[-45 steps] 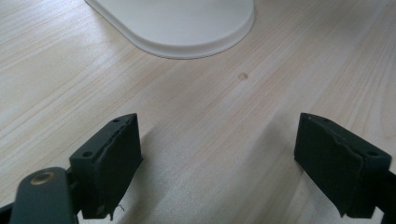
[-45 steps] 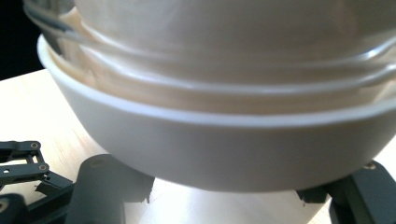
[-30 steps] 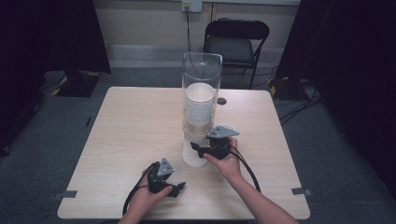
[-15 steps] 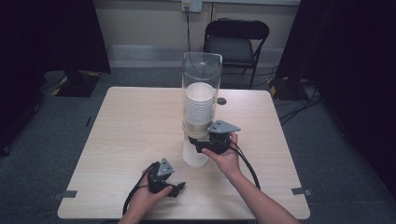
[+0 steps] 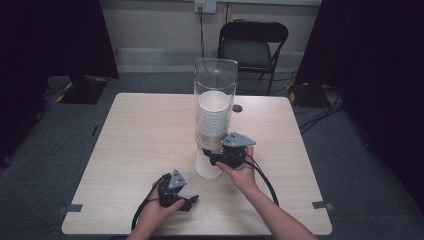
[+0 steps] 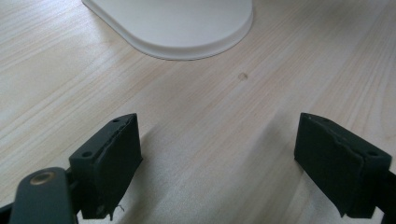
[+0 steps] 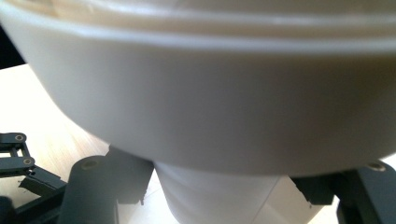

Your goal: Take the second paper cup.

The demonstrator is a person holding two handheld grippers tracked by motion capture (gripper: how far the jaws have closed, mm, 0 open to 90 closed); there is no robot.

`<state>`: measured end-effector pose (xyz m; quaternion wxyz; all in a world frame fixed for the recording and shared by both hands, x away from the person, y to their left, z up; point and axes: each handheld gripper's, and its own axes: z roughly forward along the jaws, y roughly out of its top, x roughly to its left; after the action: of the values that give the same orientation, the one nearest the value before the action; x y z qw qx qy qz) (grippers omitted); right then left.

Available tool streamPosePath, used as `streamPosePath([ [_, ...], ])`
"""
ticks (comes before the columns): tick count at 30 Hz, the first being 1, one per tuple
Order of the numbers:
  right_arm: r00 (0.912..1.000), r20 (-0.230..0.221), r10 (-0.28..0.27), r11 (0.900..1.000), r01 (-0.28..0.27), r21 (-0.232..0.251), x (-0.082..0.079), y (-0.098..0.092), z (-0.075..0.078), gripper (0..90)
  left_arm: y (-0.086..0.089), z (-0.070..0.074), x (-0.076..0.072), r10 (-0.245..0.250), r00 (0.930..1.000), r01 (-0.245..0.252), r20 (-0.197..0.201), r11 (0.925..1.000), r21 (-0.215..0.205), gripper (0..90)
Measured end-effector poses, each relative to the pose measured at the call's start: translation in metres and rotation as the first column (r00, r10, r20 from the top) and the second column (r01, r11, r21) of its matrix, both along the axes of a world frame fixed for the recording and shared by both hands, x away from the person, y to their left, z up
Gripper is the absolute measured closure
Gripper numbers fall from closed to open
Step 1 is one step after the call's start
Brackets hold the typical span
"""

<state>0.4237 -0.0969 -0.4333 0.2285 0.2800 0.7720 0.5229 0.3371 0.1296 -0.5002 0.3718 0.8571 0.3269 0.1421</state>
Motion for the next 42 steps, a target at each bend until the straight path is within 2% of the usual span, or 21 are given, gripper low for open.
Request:
streamPosePath([
  [8,0.9997,-0.023,0.002,1.000,-0.002,-0.015,0.001,0.000,0.001,32.4,0.000,0.000,0.000,0.000,1.0000,0.000,0.000,1.0000,0.000,14.3],
  [10,0.9994,-0.033,0.001,1.000,-0.001,-0.005,0.002,0.000,0.001,32.5,0.000,0.000,0.000,0.000,1.0000,0.000,0.000,1.0000,-0.001,14.3],
  [11,0.9998,-0.017,0.006,1.000,-0.007,-0.013,0.002,0.000,0.000,32.7,0.000,0.000,0.000,0.000,1.0000,0.000,0.001,1.0000,-0.001,14.2],
  [12,0.9985,-0.053,0.014,1.000,-0.014,-0.007,0.003,0.000,-0.004,35.0,0.000,0.000,0.000,0.000,1.0000,0.000,-0.001,1.0000,-0.001,14.2],
  [13,0.9898,-0.143,0.007,0.997,-0.018,-0.078,0.003,-0.001,-0.023,38.2,0.000,0.000,0.000,0.002,1.0000,-0.002,0.002,1.0000,0.005,14.2],
  [14,0.9861,-0.166,-0.012,0.992,-0.009,-0.129,0.000,-0.003,-0.046,37.8,0.000,0.000,0.000,0.003,1.0000,-0.003,0.000,1.0000,0.004,14.2],
  [15,0.9881,-0.153,-0.011,0.998,0.001,-0.068,-0.004,-0.008,-0.052,37.4,0.000,0.000,0.000,0.002,1.0000,-0.002,0.000,1.0000,0.005,14.2],
  [16,0.9887,-0.149,-0.015,0.998,0.005,-0.065,-0.006,-0.008,-0.052,36.4,0.000,0.000,0.000,0.002,1.0000,-0.002,0.001,1.0000,0.004,14.2],
  [18,0.9853,-0.171,0.003,0.997,-0.015,-0.072,-0.005,-0.005,-0.048,35.3,0.000,0.001,0.000,-0.007,1.0000,0.007,0.000,0.9999,0.014,13.9],
  [20,0.9836,-0.180,-0.005,0.998,-0.008,-0.067,-0.003,-0.008,-0.043,34.7,0.000,0.001,0.001,-0.007,1.0000,0.007,0.001,0.9998,0.016,13.9],
  [23,0.9833,-0.182,0.006,0.995,-0.023,-0.093,-0.004,-0.012,-0.042,34.0,0.000,0.001,0.001,-0.008,1.0000,0.008,0.002,0.9998,0.016,13.9],
  [27,0.9822,-0.188,0.008,0.994,-0.028,-0.107,-0.012,-0.017,-0.043,33.2,0.000,0.000,0.001,-0.010,0.9999,0.010,0.002,0.9999,0.010,13.9],
  [28,0.9796,-0.201,0.011,0.994,-0.032,-0.105,-0.014,-0.019,-0.042,33.2,0.000,0.000,0.000,-0.003,1.0000,0.003,-0.003,1.0000,0.009,13.9],
  [31,0.9817,-0.190,0.000,0.990,-0.027,-0.140,-0.020,-0.029,-0.041,32.7,0.000,0.000,0.000,-0.002,1.0000,0.002,-0.004,1.0000,0.008,13.9],
  [35,0.9790,-0.204,-0.005,0.989,-0.025,-0.145,-0.028,-0.043,-0.040,32.4,0.000,0.000,0.000,-0.004,1.0000,0.004,0.001,0.9999,0.013,13.9],
  [37,0.9776,-0.209,-0.026,0.988,-0.007,-0.155,-0.032,-0.054,-0.042,32.0,0.000,0.000,0.000,-0.005,1.0000,0.005,0.001,0.9999,0.013,13.9],
  [42,0.9759,-0.203,-0.079,0.988,0.050,-0.145,-0.036,-0.082,-0.047,31.5,0.000,0.000,0.000,-0.004,1.0000,0.004,0.001,0.9999,0.012,13.9],
])
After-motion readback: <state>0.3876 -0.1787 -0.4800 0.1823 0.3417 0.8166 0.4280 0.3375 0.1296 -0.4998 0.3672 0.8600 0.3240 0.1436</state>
